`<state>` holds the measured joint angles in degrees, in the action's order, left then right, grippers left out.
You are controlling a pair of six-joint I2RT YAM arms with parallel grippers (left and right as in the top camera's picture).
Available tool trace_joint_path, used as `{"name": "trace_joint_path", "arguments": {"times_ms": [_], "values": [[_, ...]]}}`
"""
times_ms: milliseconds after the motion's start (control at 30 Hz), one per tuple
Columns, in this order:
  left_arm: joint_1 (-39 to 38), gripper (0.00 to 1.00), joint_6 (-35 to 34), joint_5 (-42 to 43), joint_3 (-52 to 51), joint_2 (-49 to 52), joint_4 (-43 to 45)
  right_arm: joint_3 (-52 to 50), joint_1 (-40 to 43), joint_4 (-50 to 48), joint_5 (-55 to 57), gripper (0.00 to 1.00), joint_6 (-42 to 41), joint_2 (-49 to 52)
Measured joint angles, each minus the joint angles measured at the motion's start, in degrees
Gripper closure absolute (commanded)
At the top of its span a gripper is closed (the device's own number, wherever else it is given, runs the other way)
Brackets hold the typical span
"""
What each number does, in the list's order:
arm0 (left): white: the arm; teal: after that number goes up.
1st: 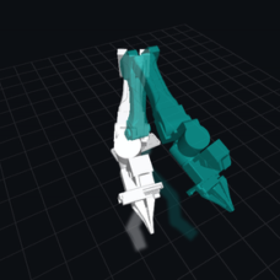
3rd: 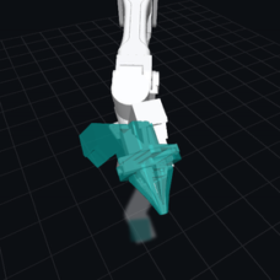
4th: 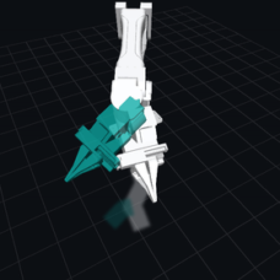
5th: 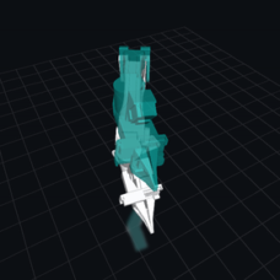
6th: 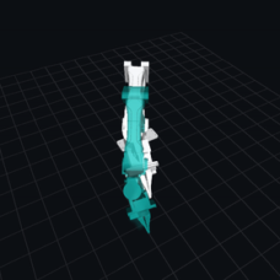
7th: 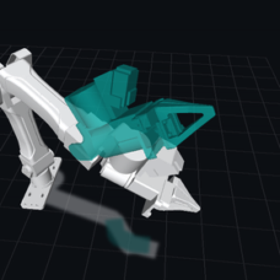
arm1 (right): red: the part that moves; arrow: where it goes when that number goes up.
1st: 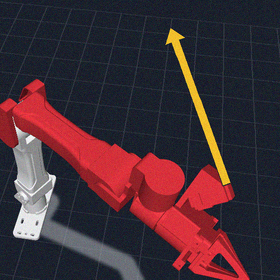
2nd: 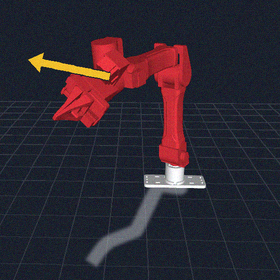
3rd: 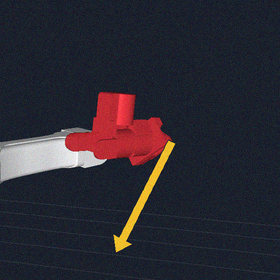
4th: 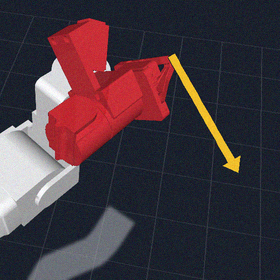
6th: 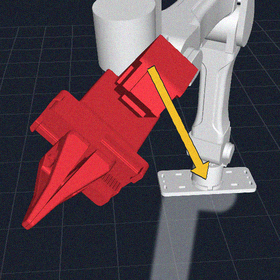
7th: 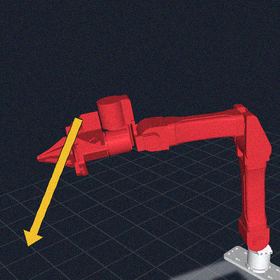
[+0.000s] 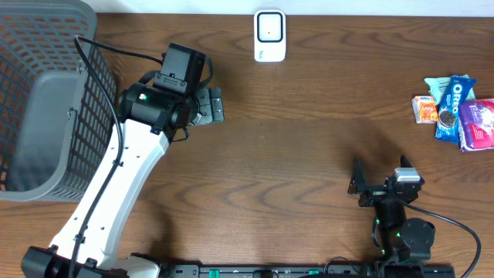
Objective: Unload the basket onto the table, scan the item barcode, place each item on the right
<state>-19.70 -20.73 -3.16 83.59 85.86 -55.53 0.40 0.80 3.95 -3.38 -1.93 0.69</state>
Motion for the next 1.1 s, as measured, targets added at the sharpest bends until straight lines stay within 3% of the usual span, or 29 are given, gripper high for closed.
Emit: {"name": "trace_joint_path", "arguments": {"times_ms": [1100], "values": [[0.0,0.02,0.0,0.0,0.0,0.0,0.0,0.0,-0.7,0.0,0.0,0.01,0.0,0.0]]}}
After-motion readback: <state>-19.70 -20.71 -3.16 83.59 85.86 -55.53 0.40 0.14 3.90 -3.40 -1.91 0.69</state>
